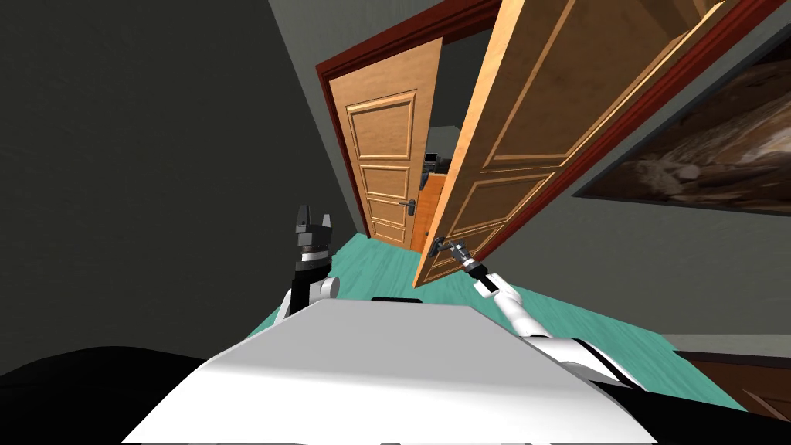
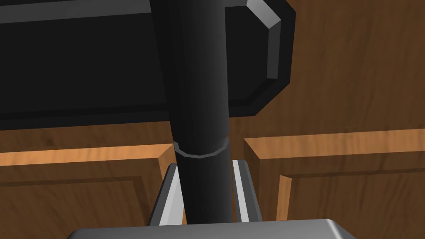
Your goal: Pull the door open
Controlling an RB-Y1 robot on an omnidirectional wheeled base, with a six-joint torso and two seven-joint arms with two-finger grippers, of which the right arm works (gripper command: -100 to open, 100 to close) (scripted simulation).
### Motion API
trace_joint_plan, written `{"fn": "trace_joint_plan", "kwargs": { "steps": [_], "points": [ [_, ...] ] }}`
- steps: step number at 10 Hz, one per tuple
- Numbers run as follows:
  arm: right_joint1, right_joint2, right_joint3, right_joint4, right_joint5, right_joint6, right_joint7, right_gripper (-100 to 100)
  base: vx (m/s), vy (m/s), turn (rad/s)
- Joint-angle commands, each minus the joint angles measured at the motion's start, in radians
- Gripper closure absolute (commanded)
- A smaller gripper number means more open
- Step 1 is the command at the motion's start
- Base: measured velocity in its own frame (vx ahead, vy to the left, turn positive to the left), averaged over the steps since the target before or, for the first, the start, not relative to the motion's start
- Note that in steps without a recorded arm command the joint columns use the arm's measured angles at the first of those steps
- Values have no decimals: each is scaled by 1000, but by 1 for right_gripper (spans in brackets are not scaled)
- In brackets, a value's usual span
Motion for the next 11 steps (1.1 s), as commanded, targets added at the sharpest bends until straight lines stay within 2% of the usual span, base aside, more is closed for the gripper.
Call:
{"fn": "trace_joint_plan", "kwargs": {
  "steps": [1, 8, 9, 11],
  "points": [
    [10, -13, 5, 4, 6, -38, -10, 100, -178, -88, 152],
    [32, -41, 16, 12, 20, -124, -34, 100, -120, -93, 67],
    [38, -49, 19, 14, 24, -147, -41, 100, -126, -131, 104],
    [43, -55, 21, 16, 27, -165, -46, 100, -123, -119, 66]
  ]
}}
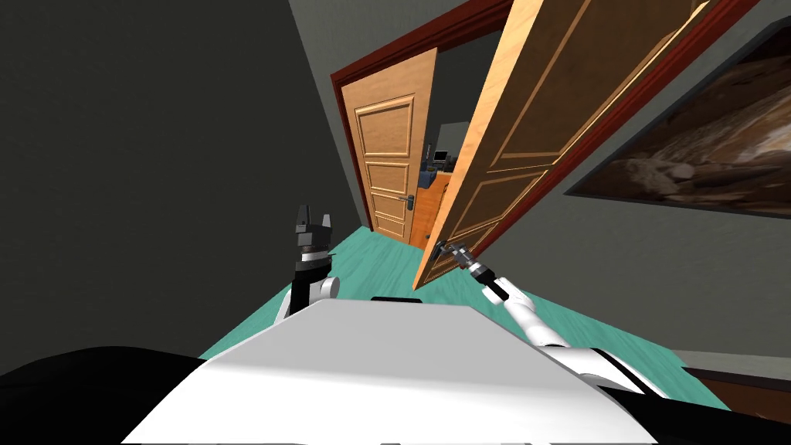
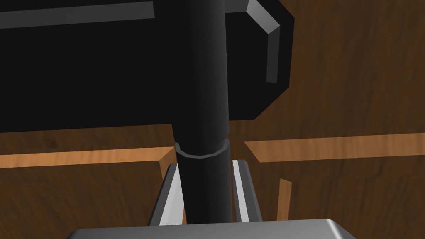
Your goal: Pull the door open
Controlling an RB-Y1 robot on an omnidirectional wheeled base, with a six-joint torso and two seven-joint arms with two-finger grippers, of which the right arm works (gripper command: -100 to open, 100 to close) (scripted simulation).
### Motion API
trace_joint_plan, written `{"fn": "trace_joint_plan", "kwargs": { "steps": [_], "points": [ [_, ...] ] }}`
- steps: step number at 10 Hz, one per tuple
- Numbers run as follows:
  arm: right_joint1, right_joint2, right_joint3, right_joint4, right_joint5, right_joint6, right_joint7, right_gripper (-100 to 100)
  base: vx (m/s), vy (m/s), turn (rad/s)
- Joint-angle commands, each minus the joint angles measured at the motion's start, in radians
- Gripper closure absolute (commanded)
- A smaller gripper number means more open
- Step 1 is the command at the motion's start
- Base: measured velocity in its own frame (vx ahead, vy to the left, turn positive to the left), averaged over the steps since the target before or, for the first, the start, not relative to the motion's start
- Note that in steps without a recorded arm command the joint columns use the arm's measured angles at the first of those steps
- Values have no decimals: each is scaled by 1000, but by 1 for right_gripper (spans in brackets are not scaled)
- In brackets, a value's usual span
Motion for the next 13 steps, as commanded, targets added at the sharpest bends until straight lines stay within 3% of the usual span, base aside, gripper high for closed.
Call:
{"fn": "trace_joint_plan", "kwargs": {
  "steps": [1, 2, 3, 4, 7, 11, 13],
  "points": [
    [-1, -1, 8, 20, 5, -32, -3, 100, -80, -88, 30],
    [1, -3, 3, 7, 3, -13, -3, 100, -35, -44, 6],
    [10, -10, 12, 5, 13, -44, -9, 100, -12, -11, -150],
    [12, -11, 14, 4, 16, -52, -10, 100, -10, -1, -129],
    [30, -26, 35, -8, 40, -124, -23, 100, -17, -40, -140],
    [40, -36, 47, -15, 54, -168, -31, 100, -22, -76, -33],
    [50, -44, 58, -21, 67, -208, -38, 100, -37, -118, 15]
  ]
}}
